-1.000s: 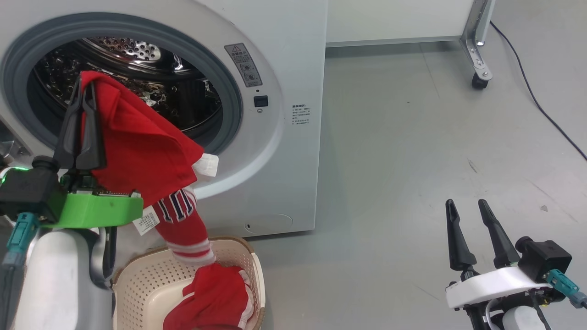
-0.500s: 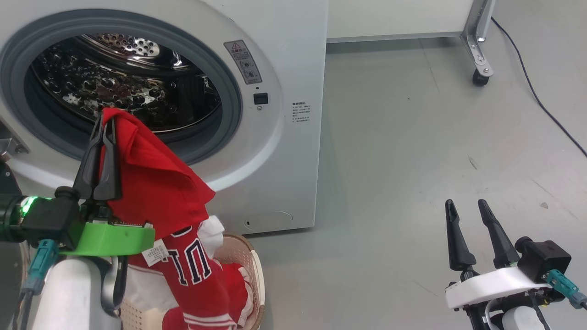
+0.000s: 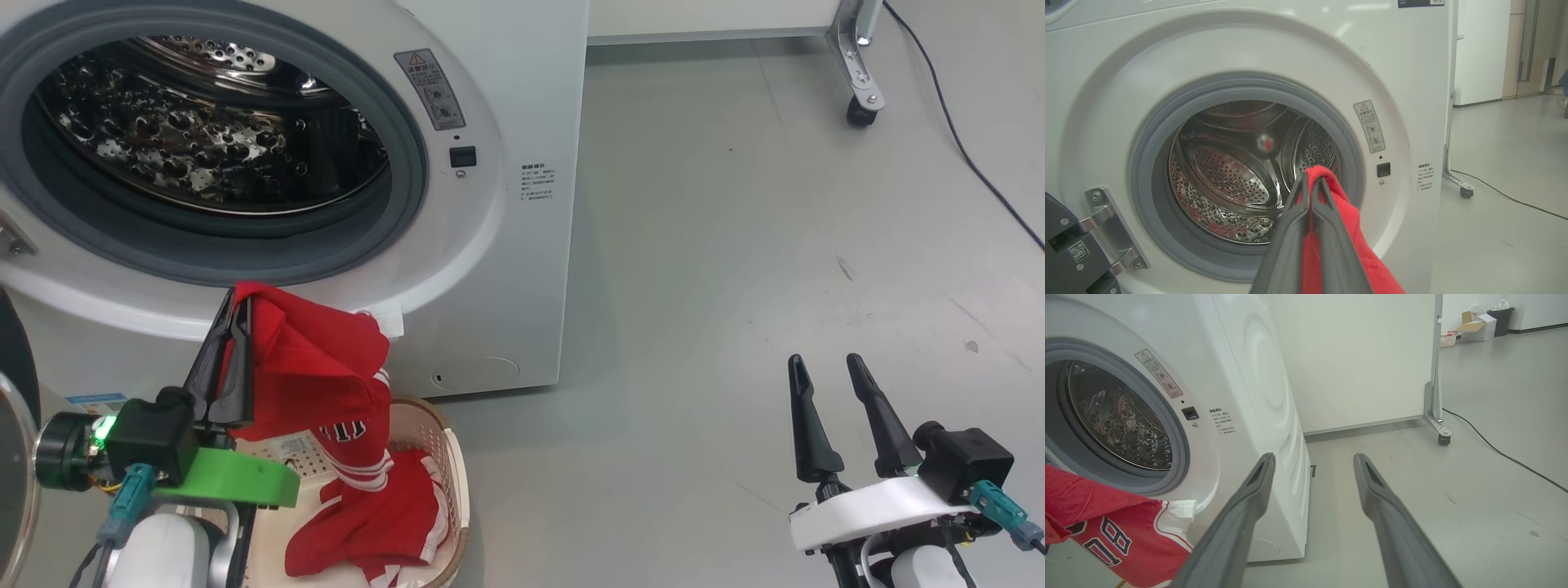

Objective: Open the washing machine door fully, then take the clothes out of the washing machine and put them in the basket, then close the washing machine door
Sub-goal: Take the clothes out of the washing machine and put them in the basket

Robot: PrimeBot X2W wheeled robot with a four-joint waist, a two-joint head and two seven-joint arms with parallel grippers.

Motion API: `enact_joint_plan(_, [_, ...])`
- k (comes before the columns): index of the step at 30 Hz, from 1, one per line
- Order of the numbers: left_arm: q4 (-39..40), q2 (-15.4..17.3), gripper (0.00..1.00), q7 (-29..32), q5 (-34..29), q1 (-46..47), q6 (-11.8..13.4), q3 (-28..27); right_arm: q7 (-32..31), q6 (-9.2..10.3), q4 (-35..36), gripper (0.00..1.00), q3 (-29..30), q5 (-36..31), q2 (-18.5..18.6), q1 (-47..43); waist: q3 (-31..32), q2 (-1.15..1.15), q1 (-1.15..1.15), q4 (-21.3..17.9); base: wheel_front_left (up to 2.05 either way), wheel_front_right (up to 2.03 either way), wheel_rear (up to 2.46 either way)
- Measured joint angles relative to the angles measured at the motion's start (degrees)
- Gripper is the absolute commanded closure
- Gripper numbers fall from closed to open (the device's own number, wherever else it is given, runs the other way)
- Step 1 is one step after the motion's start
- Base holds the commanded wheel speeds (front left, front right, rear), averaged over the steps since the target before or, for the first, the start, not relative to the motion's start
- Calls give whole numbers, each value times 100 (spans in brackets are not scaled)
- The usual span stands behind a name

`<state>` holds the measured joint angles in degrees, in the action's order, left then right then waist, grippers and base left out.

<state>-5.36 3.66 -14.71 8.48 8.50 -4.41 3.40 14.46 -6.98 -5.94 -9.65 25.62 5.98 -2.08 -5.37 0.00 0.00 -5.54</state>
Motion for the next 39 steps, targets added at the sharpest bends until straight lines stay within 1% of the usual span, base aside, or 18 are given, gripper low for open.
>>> enact_joint_plan(14, [-802,107,100,268,-122,-131,2,30,-1,-1,68,0,-176,-2,42,112,-430,0,0,-92,0,0,0])
enact_joint_plan(21, [-1220,146,100,415,-155,-129,2,45,-2,0,130,0,-230,-2,51,240,-744,0,0,-203,0,0,0])
enact_joint_plan(24, [-1406,211,100,474,-255,-109,2,70,-2,0,157,0,-252,-2,55,326,-909,0,0,-260,0,0,0])
enact_joint_plan(39, [-2530,345,100,810,-356,554,15,62,-2,-1,232,0,-235,-2,138,589,-1789,0,0,-647,0,0,0])
